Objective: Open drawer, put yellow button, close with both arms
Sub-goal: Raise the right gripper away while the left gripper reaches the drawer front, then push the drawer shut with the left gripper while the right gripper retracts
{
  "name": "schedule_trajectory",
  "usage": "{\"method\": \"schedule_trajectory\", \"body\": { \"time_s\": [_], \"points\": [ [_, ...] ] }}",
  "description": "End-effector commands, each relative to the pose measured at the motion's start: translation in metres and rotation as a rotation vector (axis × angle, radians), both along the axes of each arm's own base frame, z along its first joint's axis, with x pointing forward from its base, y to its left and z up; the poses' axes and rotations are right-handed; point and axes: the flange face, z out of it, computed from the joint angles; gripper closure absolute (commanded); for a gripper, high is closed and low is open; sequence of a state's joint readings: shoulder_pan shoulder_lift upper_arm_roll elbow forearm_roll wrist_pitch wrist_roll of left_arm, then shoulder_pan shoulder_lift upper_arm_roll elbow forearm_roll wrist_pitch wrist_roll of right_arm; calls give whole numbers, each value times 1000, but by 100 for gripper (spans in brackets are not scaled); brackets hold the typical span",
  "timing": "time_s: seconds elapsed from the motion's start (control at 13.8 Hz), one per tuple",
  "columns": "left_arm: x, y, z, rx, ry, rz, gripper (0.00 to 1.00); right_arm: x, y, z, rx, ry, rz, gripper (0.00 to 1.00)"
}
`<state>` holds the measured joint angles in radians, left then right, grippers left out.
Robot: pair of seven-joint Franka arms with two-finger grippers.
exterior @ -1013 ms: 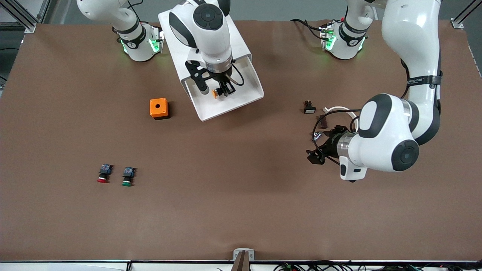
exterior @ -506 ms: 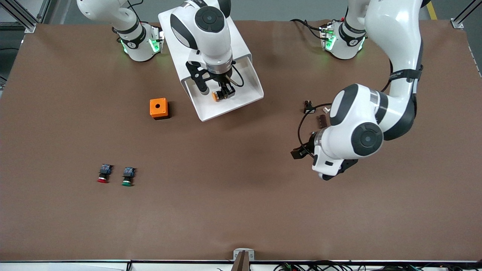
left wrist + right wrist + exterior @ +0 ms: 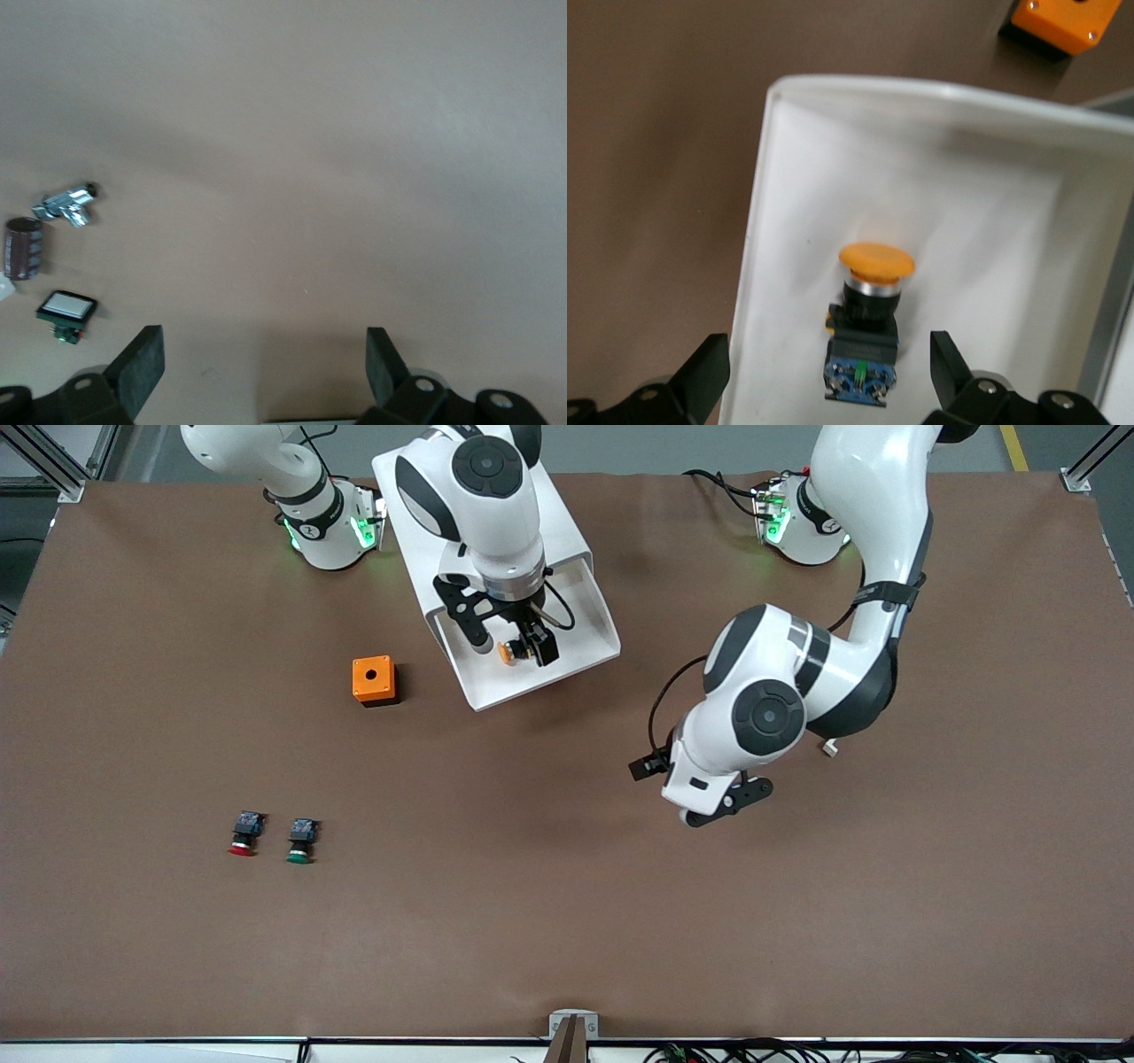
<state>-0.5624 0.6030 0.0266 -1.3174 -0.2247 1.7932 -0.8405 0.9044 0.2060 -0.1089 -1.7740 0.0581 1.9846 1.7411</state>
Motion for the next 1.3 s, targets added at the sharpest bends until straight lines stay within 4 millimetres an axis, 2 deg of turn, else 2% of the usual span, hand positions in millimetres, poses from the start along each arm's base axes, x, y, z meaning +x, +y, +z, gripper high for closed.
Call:
{"method": "schedule_trajectory", "body": {
  "time_s": [0.0, 0.14, 0.29, 0.51, 0.72, 0.87, 1.01, 1.23],
  "points": [
    [-19, -25, -2, 17, -16, -3, 0, 35, -39, 30, -25, 28, 97, 0],
    [-36, -46, -5, 23, -8, -28, 0, 64, -78, 50, -30, 54, 164, 0],
    [-53, -67, -3, 19, -6, -41, 0, 84, -120, 61, -28, 82, 254, 0],
    [-81, -103, -5, 22, -11, -46, 0, 118, -200, 87, 3, 68, 416, 0],
    [-105, -128, -7, 25, -14, -86, 0, 145, -275, 104, 18, 77, 563, 0],
    [-113, -140, -6, 15, -25, -79, 0, 154, -328, 107, 36, 97, 687, 0],
    [-133, -161, -10, 10, -27, -87, 0, 160, -375, 108, 51, 106, 743, 0],
    [-164, -189, -15, 2, -20, -78, 0, 163, -428, 111, 25, 118, 832, 0]
  ]
}}
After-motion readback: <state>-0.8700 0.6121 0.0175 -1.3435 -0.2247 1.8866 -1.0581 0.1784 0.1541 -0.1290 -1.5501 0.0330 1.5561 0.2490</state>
